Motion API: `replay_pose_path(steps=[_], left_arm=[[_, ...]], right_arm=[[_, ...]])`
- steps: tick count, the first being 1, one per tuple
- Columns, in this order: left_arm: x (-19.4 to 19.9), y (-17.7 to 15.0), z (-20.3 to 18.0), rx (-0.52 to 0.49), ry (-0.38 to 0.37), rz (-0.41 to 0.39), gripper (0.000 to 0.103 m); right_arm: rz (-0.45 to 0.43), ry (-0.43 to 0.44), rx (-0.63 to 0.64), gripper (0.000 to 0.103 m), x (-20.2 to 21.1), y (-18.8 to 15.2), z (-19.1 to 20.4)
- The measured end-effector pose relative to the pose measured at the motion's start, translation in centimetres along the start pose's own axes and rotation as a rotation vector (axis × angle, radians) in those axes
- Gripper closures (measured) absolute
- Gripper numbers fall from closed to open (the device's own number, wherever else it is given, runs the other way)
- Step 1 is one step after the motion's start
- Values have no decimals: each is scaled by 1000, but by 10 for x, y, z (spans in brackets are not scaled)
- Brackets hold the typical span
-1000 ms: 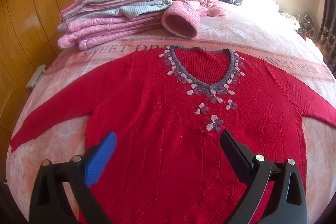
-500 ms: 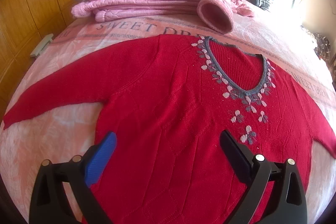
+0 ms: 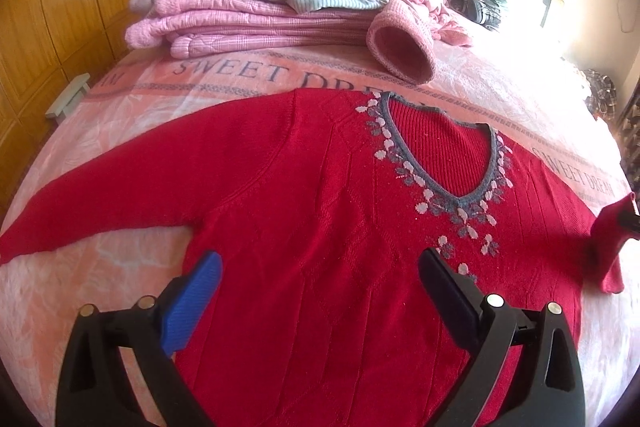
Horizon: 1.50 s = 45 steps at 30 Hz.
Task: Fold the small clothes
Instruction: 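Carry the sleeve with the right tool across the sweater body and release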
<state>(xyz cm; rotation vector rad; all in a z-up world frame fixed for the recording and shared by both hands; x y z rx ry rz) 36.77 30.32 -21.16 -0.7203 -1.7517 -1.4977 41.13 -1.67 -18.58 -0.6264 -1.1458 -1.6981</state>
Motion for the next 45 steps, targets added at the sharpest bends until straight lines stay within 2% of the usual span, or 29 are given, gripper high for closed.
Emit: replay_pose_path(steps=[4,7,10,11,13,14,15,17,19,25,27,29,31,33,35,36,37,39,40,42,43,44,45], left_arm=[[-5,-1,0,14,-15,9,4],[-7,-1,-1,24,-28,13,4],[-10,-2,-6,22,-38,19,4],[-12,-3,-8,20,-43,23,4],[-15,-5,-17,16,-60,35,4],[-16,-6,-22,14,-74,40,4],[-17,-7,-29,10,-86,44,4],[-19,-9,-46,-9,-105,50,4],[-20,-11,-66,-34,-131,54,4],[-33,-24,-126,-72,-193,97,4],[-39,-27,-142,-71,-206,115,4],[-46,-32,-155,-57,-219,140,4],[-52,-34,-167,-32,-236,159,4],[-54,-34,-179,-10,-259,164,4],[-56,-33,-191,2,-286,170,5],[-57,-33,-196,7,-296,171,5],[-59,-33,-201,13,-306,173,6],[-62,-32,-203,33,-304,178,12],[-62,-31,-203,47,-310,165,17],[-63,-27,-200,66,-309,150,33],[-63,-26,-197,71,-300,148,54],[-63,-24,-192,78,-295,147,81],[-62,-22,-188,91,-305,145,92]], right_arm=[[47,68,31,100,-39,-11,50],[83,64,50,100,-69,-20,70],[115,63,59,90,-93,-29,78],[121,74,51,81,-97,-32,79],[109,106,44,79,-93,-33,80],[98,116,50,71,-87,-30,80],[78,130,52,49,-77,-26,79],[21,170,44,25,-54,-14,74],[-20,201,29,24,-32,-3,63],[-67,106,-35,25,5,0,-14],[-60,76,-52,38,9,-8,-39],[-45,64,-58,45,11,-16,-58],[-39,51,-56,47,13,-23,-73],[-31,52,-53,56,16,-30,-84],[-29,36,-45,58,18,-36,-92],[-29,30,-38,66,19,-38,-95],[-27,26,-34,69,19,-40,-98],[-21,31,-35,75,19,-44,-101],[-17,36,-35,77,19,-46,-103],[-13,37,-36,82,20,-49,-106],[-12,37,-39,84,20,-50,-107],[-12,36,-46,85,20,-50,-109],[-14,37,-57,86,20,-50,-110]])
Point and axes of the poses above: each gripper's, at about its wrist camera, not at the fingertips, and x roughly against the way its jaws point, z to its left, y to its top, the point moved 10 cm from there along -x, roughly the way its jaws point, and after that the axes turned 2 degrees about -z, right-handed, at the moved point
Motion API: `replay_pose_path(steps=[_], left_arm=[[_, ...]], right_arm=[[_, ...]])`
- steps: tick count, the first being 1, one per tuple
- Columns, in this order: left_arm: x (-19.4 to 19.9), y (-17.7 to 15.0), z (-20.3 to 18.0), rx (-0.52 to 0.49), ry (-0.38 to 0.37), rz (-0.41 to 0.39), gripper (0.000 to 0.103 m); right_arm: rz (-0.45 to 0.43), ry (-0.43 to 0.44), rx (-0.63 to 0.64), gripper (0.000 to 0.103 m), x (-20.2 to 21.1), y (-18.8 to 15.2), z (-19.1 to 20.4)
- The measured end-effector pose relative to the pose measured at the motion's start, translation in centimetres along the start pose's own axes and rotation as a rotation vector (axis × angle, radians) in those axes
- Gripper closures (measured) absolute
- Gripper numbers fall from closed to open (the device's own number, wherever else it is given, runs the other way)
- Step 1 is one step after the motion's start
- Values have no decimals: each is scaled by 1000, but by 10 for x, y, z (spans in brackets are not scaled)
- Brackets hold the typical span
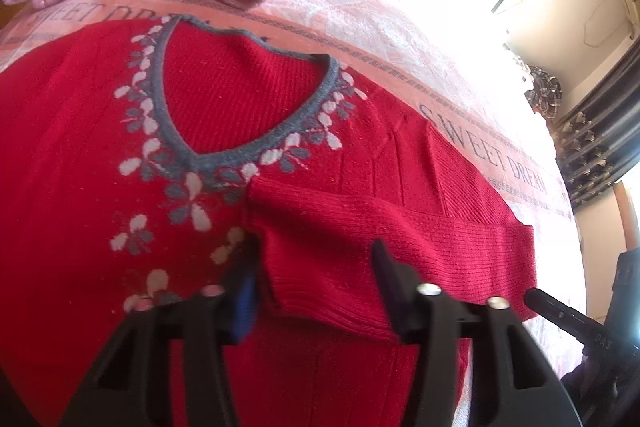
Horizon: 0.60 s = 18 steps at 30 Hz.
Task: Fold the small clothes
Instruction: 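Carry the sleeve with the right tool across the sweater body and release, then grasp the sweater's side edge with the left tool and lift it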
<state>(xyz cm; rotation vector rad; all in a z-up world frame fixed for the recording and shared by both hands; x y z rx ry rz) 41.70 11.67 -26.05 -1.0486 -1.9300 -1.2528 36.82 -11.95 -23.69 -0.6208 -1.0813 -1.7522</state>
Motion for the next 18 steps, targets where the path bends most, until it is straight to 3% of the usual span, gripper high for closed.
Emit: replay_pose_path(steps=[1,4,8,13,18], left_arm=[[4,3,2,16,-32,-9,97],[27,20,3,9,-88,-88,99],[76,54,8,-38,-88,-239,99],[119,93,48,-30,-50,-357,99],[120,103,119,56,28,-360,99]], right_arm=[[-5,2,-13,87,1,1,-1],[-25,20,-48,91,4,6,-4],[-57,41,-94,91,8,18,-4],[-49,48,-103,91,-2,22,3],[-8,58,-65,91,-25,16,26]])
Point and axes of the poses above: each gripper's, at about its wrist camera, not at the fingertips, and x roughly against the way its jaws point, z to its left, y to its top, the point moved 10 cm from there along -x, roughly the way its jaws point, and after that the axes turned 2 degrees about -z, right-handed, at the moved point
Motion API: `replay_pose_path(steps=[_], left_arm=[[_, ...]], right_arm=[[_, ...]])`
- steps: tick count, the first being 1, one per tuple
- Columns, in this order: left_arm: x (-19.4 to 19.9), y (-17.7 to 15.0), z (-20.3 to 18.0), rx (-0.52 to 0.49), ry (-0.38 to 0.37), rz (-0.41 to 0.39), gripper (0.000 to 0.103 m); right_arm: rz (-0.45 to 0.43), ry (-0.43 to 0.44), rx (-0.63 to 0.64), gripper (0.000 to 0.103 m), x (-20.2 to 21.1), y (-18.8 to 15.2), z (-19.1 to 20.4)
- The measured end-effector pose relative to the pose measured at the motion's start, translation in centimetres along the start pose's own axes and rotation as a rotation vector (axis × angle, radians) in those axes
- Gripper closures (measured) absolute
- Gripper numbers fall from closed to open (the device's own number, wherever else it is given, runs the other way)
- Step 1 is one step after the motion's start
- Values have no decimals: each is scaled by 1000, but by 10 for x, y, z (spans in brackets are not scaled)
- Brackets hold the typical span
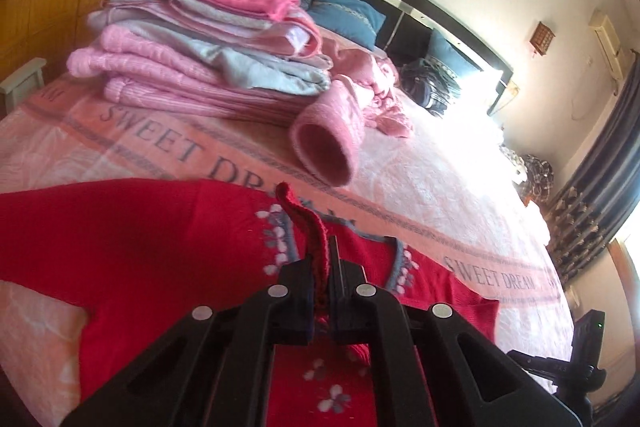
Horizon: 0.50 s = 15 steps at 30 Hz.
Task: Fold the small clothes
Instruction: 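Grasp the sweater's side edge with the left tool and lift it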
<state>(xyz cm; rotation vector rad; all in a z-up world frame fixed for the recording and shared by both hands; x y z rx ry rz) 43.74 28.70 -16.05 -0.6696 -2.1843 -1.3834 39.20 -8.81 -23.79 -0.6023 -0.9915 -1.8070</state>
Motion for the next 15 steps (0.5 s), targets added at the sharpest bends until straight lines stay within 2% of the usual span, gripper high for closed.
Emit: replay_pose_path(steps=[3,6,9,12,15], left_arm=[[-11,-7,39,23,58,23,99],[-26,-20,64,42,85,69,99],[-41,-40,79,25,114,126,98],[-51,-60,88,-6,146,179,95],[-43,-54,93,15,145,171,91]], right_arm=[[15,20,22,91,-13,-2,16],[34,11,30,89,-26,-5,23],[65,-43,20,89,-41,-12,14],[67,-57,16,95,-47,-18,7],[63,-56,26,92,-44,-18,10]])
Point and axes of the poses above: each gripper's, at about its wrist camera, not at the fingertips, and x roughly against the way its jaws point, z to its left, y to its top, the point moved 10 cm from there along -x, roughly the way its jaws point, and after that the axes turned 2 degrees about -z, right-handed, at the moved point
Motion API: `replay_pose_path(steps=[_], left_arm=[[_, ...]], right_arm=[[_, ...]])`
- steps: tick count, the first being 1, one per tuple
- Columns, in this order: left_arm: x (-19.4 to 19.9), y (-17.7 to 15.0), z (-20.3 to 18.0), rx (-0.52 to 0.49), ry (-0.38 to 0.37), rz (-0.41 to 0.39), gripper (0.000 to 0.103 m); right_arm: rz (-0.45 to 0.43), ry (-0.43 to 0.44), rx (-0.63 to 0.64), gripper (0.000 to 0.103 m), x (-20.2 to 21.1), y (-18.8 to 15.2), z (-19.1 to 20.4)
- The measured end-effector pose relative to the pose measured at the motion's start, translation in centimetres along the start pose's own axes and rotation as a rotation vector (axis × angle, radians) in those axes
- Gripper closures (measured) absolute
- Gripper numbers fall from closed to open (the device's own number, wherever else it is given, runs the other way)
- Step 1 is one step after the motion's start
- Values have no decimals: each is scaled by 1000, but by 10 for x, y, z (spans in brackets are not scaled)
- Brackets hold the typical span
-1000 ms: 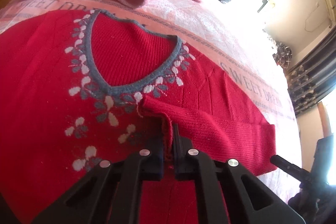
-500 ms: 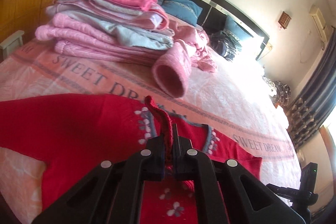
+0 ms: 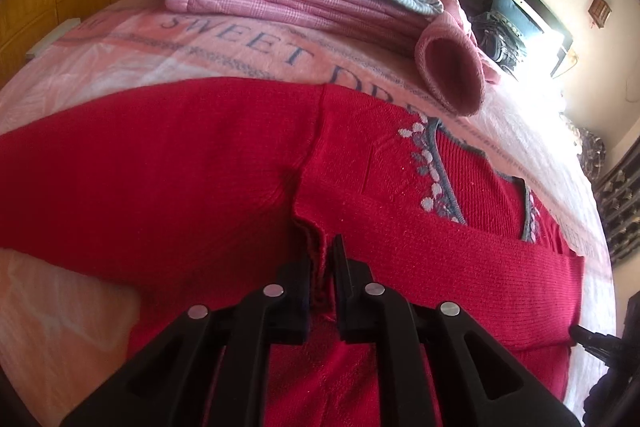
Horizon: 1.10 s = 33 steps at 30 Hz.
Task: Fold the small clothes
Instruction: 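Grasp the sweater's side edge with the left tool and lift it, then fold the held side and sleeve with the left tool over the sweater body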
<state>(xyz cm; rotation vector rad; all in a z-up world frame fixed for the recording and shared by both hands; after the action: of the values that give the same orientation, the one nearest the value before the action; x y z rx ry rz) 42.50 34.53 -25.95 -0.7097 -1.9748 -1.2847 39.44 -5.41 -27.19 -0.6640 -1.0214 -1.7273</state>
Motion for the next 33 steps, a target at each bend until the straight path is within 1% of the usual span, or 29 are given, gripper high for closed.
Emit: replay_pose_path(steps=[1,3,4,5,6,7,9,13,15,17,18,19,20,22,24,25,27,28,29,33], left_arm=[[9,8,2,2,4,-22,91],[33,28,6,1,15,-101,85],[46,37,7,-3,14,-143,75],[57,44,5,-10,3,-175,70],[65,48,1,-20,-9,-192,69],[70,49,-5,-29,-25,-197,69],[70,45,-20,-38,-76,-176,66],[41,19,-51,-69,-139,-66,65],[23,6,-57,-70,-152,-14,65],[4,-9,-56,-44,-152,55,65],[-6,-17,-51,-27,-142,90,65],[-12,-22,-48,-9,-148,100,67],[-11,-21,-46,3,-162,84,68],[-8,-21,-46,12,-170,96,68],[7,-13,-44,25,-168,77,67],[17,-7,-41,23,-171,59,65],[39,3,-28,12,-162,20,57],[50,6,-19,17,-161,8,50],[60,9,-7,31,-164,1,48],[94,8,67,101,-106,-20,48]], right_arm=[[-6,7,11,89,3,1,4],[-25,30,34,88,15,6,16],[-39,43,43,88,21,9,22],[-54,56,49,86,28,12,29],[-70,68,51,82,34,17,34],[-83,77,50,81,37,20,39],[-84,75,50,80,34,22,43],[-38,38,44,80,11,13,41],[-11,10,44,80,-1,5,37],[19,-21,38,81,-13,-1,30],[16,-19,30,81,-16,-2,29],[15,-13,20,81,-17,-2,28],[18,-10,10,81,-16,-1,27],[15,-5,11,79,-12,1,30],[3,8,30,77,-6,2,39],[0,22,39,77,-3,2,45],[-4,47,64,70,4,1,60],[-2,60,82,70,7,-1,69],[4,73,99,69,9,-4,77],[57,95,168,67,7,-24,103]])
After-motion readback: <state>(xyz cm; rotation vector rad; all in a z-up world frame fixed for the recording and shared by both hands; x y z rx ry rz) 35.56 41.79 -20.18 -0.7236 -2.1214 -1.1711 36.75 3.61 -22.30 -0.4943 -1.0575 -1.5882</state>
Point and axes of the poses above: each gripper's, at about its wrist camera, not at the fingertips, and x roughly against the way its jaws point, z to its left, y to its top, the point moved 10 cm from there along -x, roughly the way its jaws point, and after that the axes turned 2 degrees about -z, right-handed, at the moved point
